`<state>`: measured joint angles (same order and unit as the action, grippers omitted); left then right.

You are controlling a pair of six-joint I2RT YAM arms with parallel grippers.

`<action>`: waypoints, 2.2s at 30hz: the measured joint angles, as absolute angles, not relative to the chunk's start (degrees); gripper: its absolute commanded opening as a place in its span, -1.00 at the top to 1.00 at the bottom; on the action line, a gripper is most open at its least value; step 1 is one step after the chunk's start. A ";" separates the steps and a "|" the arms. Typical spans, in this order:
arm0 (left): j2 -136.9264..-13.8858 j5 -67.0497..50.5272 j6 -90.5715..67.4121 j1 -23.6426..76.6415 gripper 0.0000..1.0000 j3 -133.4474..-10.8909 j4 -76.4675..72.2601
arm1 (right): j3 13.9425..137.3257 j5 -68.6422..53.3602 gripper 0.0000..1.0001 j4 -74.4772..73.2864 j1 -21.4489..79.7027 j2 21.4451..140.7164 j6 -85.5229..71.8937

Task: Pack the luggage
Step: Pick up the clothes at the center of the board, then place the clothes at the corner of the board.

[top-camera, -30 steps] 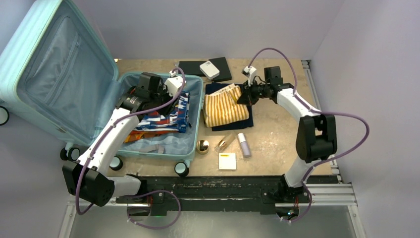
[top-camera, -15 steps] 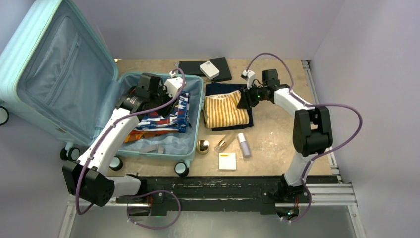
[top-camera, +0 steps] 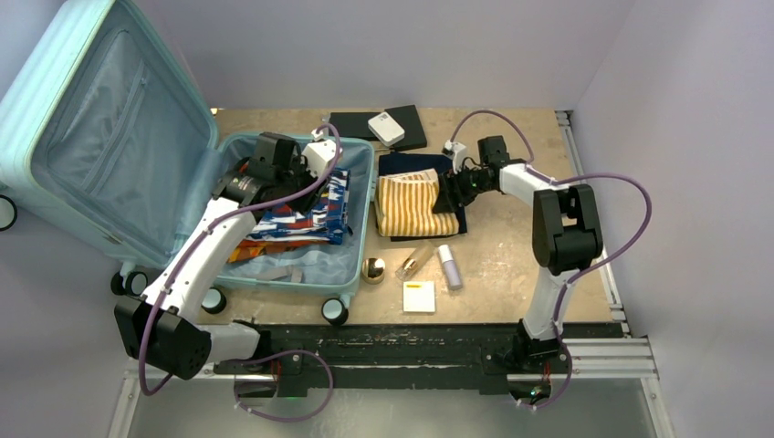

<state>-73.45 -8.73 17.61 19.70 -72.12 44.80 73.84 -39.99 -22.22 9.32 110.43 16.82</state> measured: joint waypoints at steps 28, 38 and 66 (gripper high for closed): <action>-74.15 -8.71 17.78 19.70 0.27 -72.66 45.54 | 75.31 -45.93 1.00 -23.11 9.13 104.05 16.16; -74.15 -8.67 17.85 19.70 0.27 -72.79 45.87 | 76.14 -39.57 1.00 -22.59 7.94 100.09 15.22; -78.06 -10.48 18.22 19.81 0.24 -79.90 49.04 | 76.82 -27.42 -0.73 -26.50 -29.15 106.74 34.59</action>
<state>-78.06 -10.48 18.22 19.81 -79.90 49.04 76.82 -27.42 -26.50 -29.15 106.74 34.59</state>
